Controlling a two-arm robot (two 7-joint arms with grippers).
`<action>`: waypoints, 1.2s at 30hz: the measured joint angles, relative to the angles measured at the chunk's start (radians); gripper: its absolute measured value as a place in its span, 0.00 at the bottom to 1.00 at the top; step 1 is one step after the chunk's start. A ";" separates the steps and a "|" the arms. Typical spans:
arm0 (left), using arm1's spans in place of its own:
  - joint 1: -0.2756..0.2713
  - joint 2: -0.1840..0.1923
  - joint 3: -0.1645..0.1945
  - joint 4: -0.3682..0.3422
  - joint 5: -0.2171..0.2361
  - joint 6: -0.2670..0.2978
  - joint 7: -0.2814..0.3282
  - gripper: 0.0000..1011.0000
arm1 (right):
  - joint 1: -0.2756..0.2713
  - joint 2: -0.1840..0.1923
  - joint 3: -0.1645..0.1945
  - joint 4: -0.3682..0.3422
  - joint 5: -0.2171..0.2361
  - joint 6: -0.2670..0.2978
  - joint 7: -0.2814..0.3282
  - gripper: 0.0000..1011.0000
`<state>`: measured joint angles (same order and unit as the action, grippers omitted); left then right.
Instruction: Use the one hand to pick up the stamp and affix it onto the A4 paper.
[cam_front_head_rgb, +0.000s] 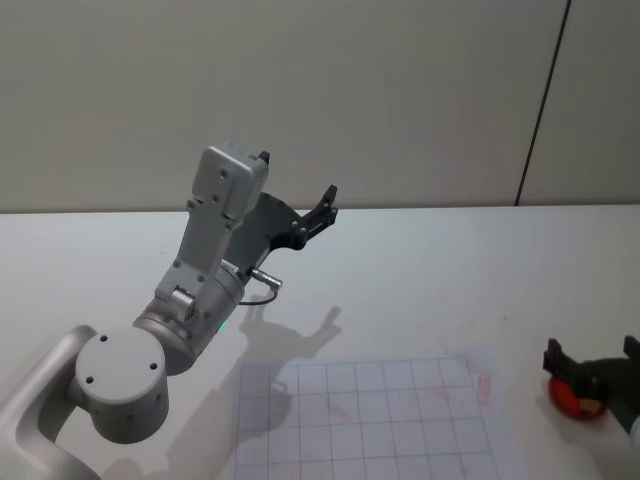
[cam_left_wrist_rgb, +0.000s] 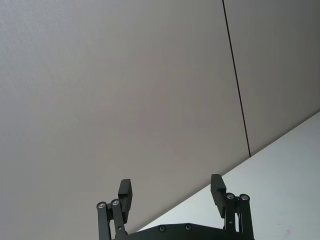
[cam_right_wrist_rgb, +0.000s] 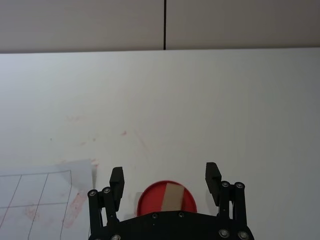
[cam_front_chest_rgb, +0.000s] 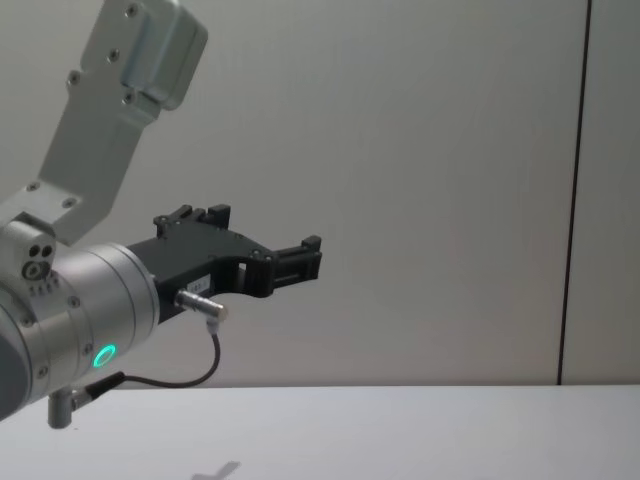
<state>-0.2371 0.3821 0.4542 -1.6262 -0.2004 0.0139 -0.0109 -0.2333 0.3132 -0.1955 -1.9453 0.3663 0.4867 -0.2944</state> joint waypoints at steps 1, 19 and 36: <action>0.000 0.000 0.000 0.000 0.000 0.000 0.000 0.99 | -0.003 -0.002 -0.001 0.000 0.001 0.003 -0.003 0.99; 0.000 0.000 0.000 0.000 0.000 0.000 0.000 0.99 | -0.035 -0.051 -0.011 0.016 -0.009 0.045 -0.054 0.81; 0.000 0.000 0.000 0.000 0.000 0.000 0.000 0.99 | -0.043 -0.094 -0.015 0.018 -0.088 0.069 -0.122 0.28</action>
<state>-0.2371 0.3821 0.4542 -1.6262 -0.2004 0.0139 -0.0110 -0.2762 0.2192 -0.2105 -1.9269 0.2784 0.5559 -0.4169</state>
